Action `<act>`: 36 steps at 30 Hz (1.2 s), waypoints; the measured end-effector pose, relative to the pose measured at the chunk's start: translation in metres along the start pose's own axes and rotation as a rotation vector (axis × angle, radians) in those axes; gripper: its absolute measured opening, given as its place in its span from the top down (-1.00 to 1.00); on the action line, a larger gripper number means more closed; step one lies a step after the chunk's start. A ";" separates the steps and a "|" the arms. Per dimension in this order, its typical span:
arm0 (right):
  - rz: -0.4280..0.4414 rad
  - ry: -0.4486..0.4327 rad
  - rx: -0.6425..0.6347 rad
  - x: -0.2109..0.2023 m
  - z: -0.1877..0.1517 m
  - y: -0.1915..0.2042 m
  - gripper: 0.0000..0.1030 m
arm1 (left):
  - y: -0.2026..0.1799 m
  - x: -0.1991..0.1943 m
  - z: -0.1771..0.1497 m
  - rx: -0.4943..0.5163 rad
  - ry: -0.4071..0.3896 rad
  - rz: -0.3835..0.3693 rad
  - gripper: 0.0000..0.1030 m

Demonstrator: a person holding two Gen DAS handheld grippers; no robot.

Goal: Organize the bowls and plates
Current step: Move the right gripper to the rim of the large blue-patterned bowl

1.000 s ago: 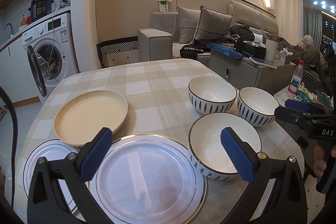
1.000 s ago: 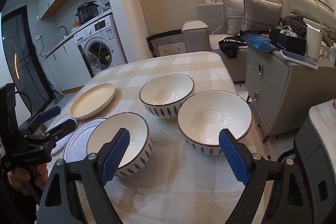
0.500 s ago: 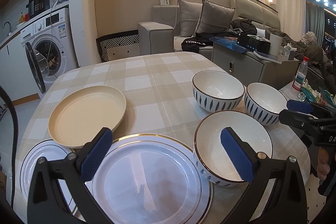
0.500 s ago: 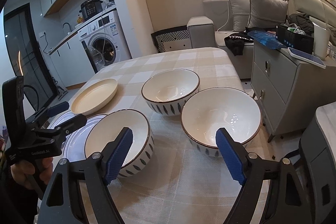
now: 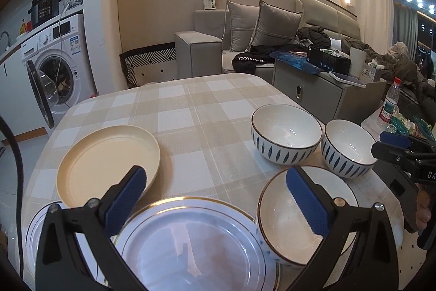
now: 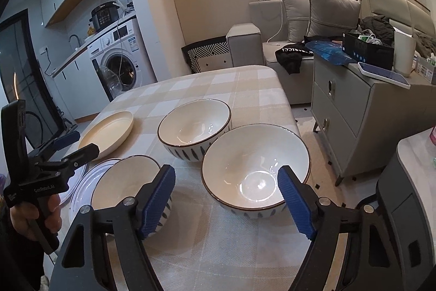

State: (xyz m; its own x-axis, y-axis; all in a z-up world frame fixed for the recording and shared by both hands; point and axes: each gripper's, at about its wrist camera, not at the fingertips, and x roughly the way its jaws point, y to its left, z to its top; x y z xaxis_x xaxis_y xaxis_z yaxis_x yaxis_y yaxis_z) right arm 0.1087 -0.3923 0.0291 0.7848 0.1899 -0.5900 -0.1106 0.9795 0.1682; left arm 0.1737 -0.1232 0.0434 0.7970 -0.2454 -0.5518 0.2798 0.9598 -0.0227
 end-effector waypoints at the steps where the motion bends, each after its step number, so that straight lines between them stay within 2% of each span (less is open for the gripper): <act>1: 0.003 -0.002 -0.003 0.001 0.003 -0.001 -0.54 | 0.000 0.002 0.004 0.001 -0.003 -0.003 -1.00; 13: 0.063 0.058 -0.040 0.029 0.061 -0.002 -0.45 | -0.008 0.034 0.043 0.032 0.005 -0.046 -0.95; 16: 0.066 0.098 -0.052 0.046 0.072 0.000 -0.42 | -0.011 0.047 0.049 0.047 0.036 -0.049 -0.82; 26: 0.080 0.226 -0.054 0.103 0.096 -0.010 -0.34 | -0.019 0.088 0.059 0.058 0.124 -0.082 -0.74; 30: 0.083 0.286 -0.048 0.124 0.098 -0.012 -0.24 | -0.021 0.102 0.059 0.052 0.165 -0.099 -0.70; 32: 0.089 0.307 -0.045 0.133 0.099 -0.014 -0.20 | -0.022 0.109 0.057 0.049 0.189 -0.108 -0.52; 36: 0.103 0.351 -0.037 0.146 0.099 -0.012 -0.13 | -0.020 0.123 0.055 0.029 0.233 -0.126 -0.36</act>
State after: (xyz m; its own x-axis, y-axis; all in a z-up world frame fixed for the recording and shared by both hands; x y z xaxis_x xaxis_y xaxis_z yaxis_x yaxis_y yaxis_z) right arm 0.2849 -0.3834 0.0189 0.5119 0.2928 -0.8076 -0.2049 0.9546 0.2162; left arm 0.2953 -0.1800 0.0218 0.6112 -0.3212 -0.7233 0.3865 0.9187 -0.0814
